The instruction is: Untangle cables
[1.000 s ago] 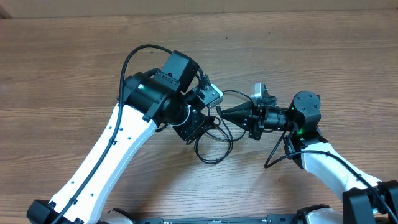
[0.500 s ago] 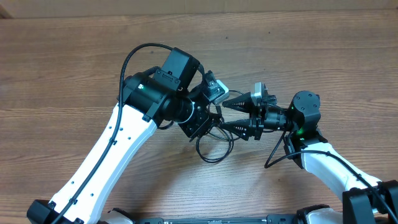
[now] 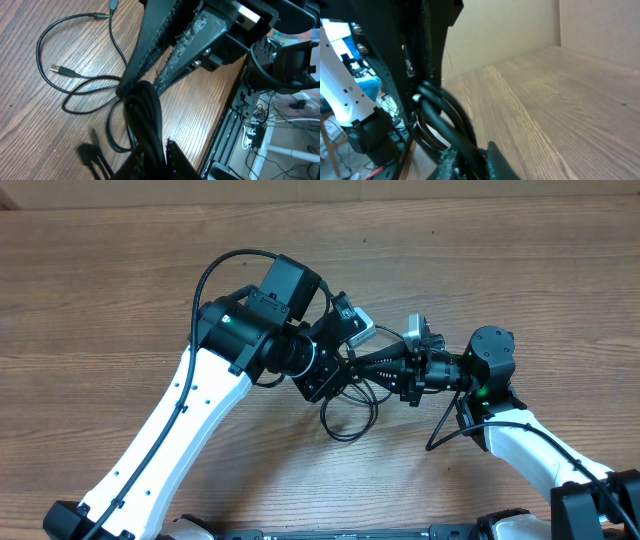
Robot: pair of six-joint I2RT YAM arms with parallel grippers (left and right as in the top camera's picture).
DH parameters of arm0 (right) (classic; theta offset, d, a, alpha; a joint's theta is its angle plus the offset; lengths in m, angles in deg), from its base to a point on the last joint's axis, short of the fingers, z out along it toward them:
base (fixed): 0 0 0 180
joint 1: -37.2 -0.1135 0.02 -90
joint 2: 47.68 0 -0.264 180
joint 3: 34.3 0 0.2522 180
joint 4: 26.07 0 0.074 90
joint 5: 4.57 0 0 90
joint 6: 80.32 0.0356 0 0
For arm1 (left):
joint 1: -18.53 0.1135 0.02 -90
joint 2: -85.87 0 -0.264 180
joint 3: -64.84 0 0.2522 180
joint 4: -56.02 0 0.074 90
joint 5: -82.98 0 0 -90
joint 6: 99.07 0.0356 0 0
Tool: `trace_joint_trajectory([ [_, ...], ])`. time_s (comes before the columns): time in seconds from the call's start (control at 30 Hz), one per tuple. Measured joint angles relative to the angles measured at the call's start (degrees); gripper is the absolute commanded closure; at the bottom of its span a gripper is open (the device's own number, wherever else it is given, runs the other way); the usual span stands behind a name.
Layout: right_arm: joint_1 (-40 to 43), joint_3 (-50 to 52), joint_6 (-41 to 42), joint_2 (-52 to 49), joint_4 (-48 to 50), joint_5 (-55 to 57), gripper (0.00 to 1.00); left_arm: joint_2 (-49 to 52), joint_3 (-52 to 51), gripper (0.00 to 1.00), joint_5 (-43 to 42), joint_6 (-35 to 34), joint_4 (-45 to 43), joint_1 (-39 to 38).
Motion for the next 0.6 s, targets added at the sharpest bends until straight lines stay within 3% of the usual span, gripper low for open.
trace_joint_trajectory([
  [0.4, 0.00, 0.00, -0.11, 0.02, -0.02, 0.00, 0.96, 0.00, 0.00, 0.88, 1.03, -0.02, 0.02, 0.04],
  [0.6, -0.02, 0.00, -0.02, 0.00, -0.09, 0.20, 0.96, -0.02, 0.00, 0.87, 5.97, -1.20, 1.57, 0.04],
])
